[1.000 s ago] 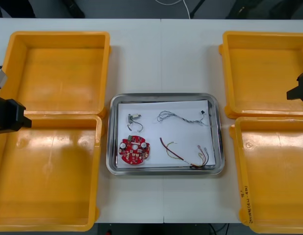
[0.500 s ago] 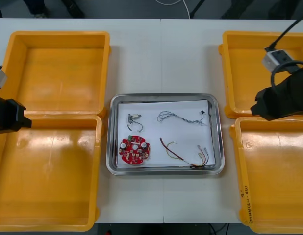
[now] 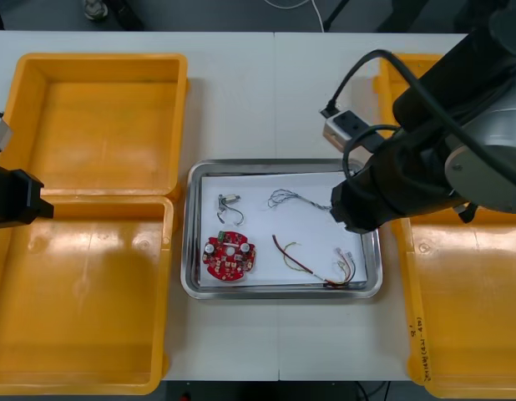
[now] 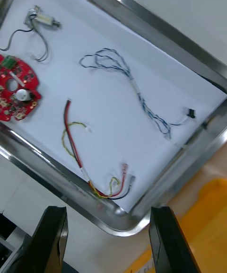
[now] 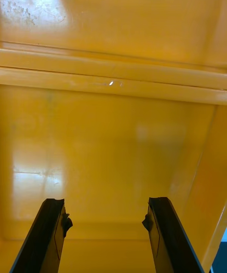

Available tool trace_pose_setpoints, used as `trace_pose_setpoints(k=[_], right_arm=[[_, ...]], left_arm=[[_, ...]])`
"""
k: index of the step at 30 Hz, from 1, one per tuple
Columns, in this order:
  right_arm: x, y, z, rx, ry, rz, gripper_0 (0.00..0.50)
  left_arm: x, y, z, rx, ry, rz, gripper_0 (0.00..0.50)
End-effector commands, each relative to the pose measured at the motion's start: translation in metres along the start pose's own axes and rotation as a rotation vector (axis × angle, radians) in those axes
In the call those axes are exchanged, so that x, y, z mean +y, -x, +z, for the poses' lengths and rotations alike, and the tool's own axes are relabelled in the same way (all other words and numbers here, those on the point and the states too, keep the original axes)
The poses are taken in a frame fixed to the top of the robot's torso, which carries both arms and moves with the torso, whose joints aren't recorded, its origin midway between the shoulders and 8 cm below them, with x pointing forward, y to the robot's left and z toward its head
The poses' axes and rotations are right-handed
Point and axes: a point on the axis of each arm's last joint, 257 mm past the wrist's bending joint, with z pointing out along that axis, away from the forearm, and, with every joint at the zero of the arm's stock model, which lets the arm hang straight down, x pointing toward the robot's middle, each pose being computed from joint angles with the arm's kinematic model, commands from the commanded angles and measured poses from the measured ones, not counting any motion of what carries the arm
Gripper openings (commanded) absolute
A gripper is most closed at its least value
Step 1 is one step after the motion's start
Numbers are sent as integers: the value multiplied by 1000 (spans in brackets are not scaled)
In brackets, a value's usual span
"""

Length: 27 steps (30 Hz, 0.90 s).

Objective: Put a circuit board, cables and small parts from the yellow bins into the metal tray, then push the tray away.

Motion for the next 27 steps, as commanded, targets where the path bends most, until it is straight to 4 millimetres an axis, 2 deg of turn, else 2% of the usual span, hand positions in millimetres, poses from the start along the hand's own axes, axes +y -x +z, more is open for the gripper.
trace_pose_setpoints(k=[1,14,19,23,27], right_arm=[[39,15,0,-24,1,-187,500],[70,-2,40,19,-72,-639,500],[89,-10,56,16,-82,-831,500],[100,-22,72,52,-64,-889,500],[112,-27,85,40,-55,-911,500]], left_arm=[[15,4,-14,-29,41,-24,500],[15,4,-14,-29,41,-24,500],[15,4,-14,-29,41,-24,500],[15,4,-14,-29,41,-24,500],[15,4,-14,-29,41,-24,500]])
